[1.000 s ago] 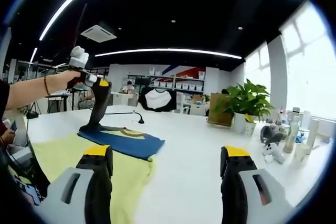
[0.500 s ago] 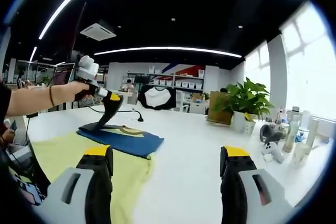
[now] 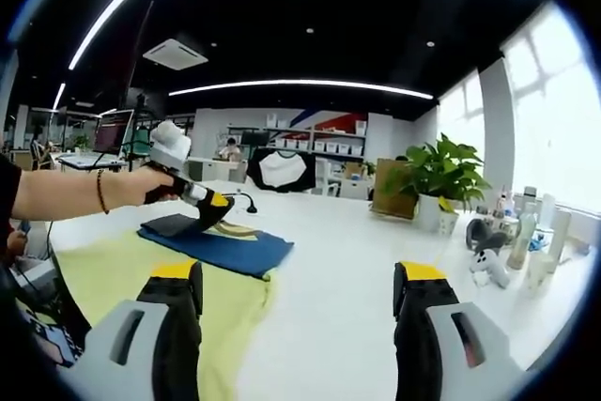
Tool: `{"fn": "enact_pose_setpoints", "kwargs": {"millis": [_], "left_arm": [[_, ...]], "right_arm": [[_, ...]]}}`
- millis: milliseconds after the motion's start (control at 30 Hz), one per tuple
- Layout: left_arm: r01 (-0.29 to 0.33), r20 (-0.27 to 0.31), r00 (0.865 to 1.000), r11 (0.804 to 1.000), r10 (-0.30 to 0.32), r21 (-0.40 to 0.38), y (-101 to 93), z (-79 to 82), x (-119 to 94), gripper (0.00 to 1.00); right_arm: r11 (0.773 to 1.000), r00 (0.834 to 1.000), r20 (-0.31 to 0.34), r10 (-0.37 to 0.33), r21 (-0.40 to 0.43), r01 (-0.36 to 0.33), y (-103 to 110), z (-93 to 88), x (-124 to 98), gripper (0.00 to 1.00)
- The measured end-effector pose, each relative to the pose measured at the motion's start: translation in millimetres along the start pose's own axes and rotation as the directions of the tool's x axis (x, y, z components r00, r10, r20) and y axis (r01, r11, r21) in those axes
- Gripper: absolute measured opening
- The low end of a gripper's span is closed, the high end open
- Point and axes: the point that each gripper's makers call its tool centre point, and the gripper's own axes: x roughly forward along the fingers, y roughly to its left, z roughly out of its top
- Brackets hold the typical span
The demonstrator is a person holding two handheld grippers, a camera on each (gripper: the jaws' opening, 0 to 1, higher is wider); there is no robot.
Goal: Fold the garment on the visible template until the final outline fits inside the template.
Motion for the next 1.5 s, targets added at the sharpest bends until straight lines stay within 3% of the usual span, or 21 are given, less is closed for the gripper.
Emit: {"fn": "enact_pose_setpoints", "kwargs": {"millis": [233, 467, 767, 900, 1233, 1500], "left_arm": [[-0.009, -0.039, 0.999, 1.0, 0.008, -0.016, -2.8, -22.9, 19.3, 0.03], [-0.015, -0.062, 0.998, 1.0, 0.013, -0.027, -7.7, -42.0, 24.5, 0.03], [-0.013, -0.072, 0.997, 1.0, 0.012, -0.017, -14.0, -54.0, 27.0, 0.04], [-0.007, -0.084, 0.996, 1.0, 0.009, 0.026, -18.4, -62.6, 29.2, 0.04], [-0.015, -0.064, 0.998, 0.997, 0.02, 0.077, -21.6, -65.3, 30.2, 0.06], [0.005, -0.048, 0.999, 0.99, 0.002, 0.14, -28.4, -64.5, 31.3, 0.14]], "right_arm": [[1.0, 1.0, -0.008, -0.003, 0.001, 0.003, -0.6, -3.0, 0.6, 0.85], [1.0, 1.0, -0.013, -0.009, 0.002, 0.009, -2.4, -3.8, 0.1, 0.85], [1.0, 1.0, -0.022, -0.013, 0.004, 0.014, -3.8, -6.0, 0.0, 0.85], [1.0, 1.0, -0.026, -0.015, 0.002, 0.016, -4.6, -7.3, 0.6, 0.85], [1.0, 1.0, -0.024, -0.002, -0.001, 0.002, -0.6, -9.0, 1.6, 0.87], [1.0, 1.0, -0.024, -0.016, 0.006, 0.017, -6.1, -8.9, 1.6, 0.88]]}}
